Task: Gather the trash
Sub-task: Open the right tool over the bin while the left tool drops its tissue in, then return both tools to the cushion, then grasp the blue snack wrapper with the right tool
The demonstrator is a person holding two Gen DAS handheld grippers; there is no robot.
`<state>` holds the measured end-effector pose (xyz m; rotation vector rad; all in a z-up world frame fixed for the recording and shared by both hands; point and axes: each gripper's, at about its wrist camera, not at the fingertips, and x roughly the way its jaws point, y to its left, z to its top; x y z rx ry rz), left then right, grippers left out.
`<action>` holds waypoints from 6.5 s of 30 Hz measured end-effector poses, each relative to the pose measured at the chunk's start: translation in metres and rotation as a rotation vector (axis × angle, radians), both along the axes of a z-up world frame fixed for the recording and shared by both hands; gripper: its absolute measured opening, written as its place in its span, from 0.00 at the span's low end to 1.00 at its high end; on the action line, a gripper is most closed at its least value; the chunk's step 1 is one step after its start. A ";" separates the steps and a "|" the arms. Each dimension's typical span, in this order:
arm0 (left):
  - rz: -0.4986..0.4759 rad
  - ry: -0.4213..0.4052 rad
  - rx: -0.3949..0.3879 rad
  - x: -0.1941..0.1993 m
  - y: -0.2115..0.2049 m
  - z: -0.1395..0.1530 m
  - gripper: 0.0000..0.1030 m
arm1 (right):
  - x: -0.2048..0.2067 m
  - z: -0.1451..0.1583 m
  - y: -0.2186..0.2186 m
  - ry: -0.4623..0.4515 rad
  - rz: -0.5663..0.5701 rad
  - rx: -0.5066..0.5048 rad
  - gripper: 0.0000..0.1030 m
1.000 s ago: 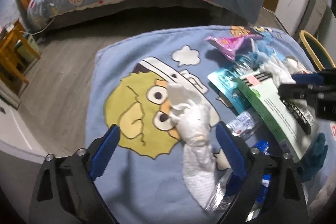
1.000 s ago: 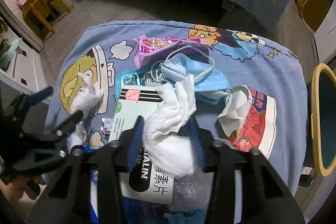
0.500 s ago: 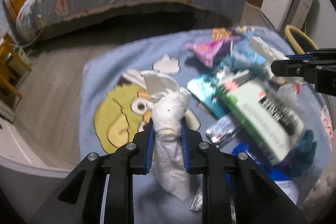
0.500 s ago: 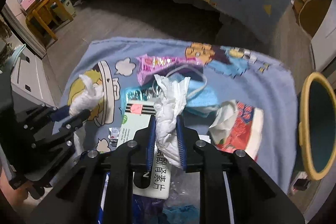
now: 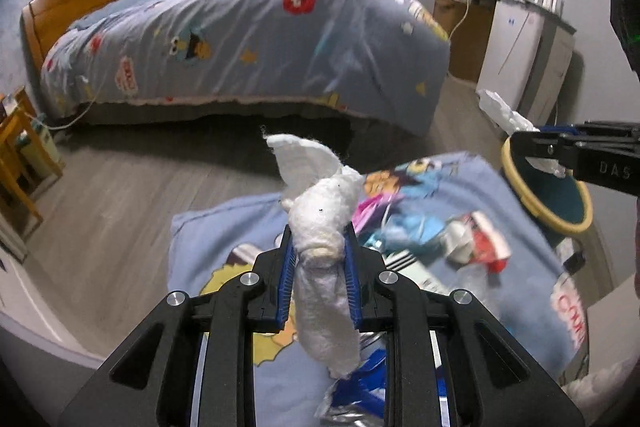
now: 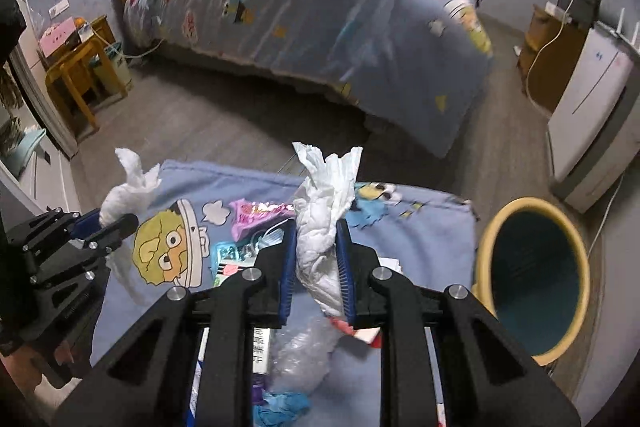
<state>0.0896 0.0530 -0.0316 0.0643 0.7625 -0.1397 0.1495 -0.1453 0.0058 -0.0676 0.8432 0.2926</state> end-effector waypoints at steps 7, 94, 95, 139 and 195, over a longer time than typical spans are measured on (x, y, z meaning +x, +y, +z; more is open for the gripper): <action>-0.035 -0.061 -0.007 -0.005 -0.023 0.026 0.23 | -0.007 0.009 -0.026 -0.022 -0.033 0.012 0.18; -0.479 0.059 0.076 0.105 -0.373 -0.059 0.52 | 0.039 -0.095 -0.325 0.129 -0.491 0.081 0.33; -0.480 0.057 0.076 0.105 -0.372 -0.060 0.55 | 0.039 -0.094 -0.324 0.127 -0.491 0.078 0.37; 0.000 -0.044 0.125 -0.062 -0.069 0.031 0.95 | -0.030 -0.005 -0.134 0.049 -0.286 0.131 0.94; 0.294 0.056 -0.093 -0.092 0.102 0.010 0.95 | -0.108 -0.154 0.153 0.207 0.237 -0.171 0.34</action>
